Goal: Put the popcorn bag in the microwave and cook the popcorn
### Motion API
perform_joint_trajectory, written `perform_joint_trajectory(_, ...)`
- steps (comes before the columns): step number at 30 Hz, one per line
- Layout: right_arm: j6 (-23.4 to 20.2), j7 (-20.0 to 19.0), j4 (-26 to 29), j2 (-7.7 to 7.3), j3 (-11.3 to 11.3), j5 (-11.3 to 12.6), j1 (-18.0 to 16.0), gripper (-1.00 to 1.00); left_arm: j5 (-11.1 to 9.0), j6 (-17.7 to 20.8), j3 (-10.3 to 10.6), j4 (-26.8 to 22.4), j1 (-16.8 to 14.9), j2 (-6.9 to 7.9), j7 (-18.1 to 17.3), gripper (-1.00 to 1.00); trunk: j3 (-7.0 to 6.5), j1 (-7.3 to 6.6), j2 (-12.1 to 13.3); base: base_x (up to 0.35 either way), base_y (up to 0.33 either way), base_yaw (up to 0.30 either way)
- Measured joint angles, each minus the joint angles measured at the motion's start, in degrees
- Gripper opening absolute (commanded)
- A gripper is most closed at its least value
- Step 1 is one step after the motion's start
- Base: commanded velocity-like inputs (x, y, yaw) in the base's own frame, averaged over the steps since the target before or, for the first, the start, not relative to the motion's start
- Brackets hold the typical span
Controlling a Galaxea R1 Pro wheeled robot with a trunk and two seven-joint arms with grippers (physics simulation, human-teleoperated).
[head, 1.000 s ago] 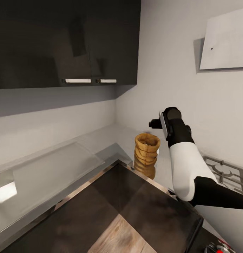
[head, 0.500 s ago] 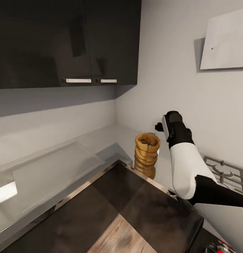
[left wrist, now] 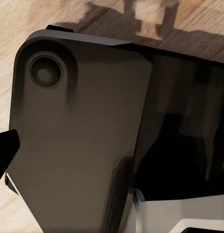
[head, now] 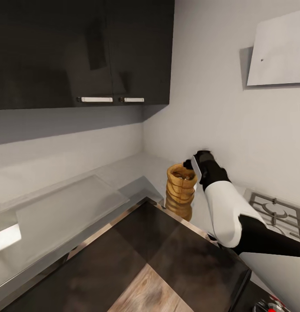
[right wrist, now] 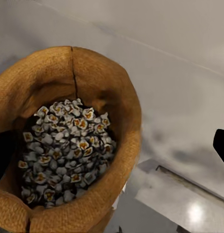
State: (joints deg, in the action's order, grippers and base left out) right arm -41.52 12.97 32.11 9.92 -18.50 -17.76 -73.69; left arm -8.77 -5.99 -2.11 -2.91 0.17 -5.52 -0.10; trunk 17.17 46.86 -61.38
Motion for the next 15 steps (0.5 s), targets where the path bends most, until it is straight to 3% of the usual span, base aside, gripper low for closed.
perform_joint_trajectory(3, 2.47, 0.38, -3.69, -0.01, 0.0, 2.93, 0.0, 1.0, 0.0, 0.0, 0.0, 0.0, 0.0, 0.0, -0.04, 1.0, 0.0, 0.0, 0.0, 0.0, 0.0, 0.0)
perform_joint_trajectory(11, 8.63, 0.65, -9.96, 0.0, -0.28, 3.5, -0.01, 1.0, 0.01, 0.08, 0.0, 0.0, -0.01, 0.0, -0.05, 1.0, 0.0, 0.0, 0.0, 0.0, 0.0, 0.0)
perform_joint_trajectory(15, 9.16, 0.66, -10.32, 0.0, -0.51, 3.56, -0.01, 1.0, 0.0, 0.07, 0.0, 0.0, 0.0, 0.0, -0.01, 1.0, 0.0, 0.0, 0.0, 0.0, 0.0, 0.0)
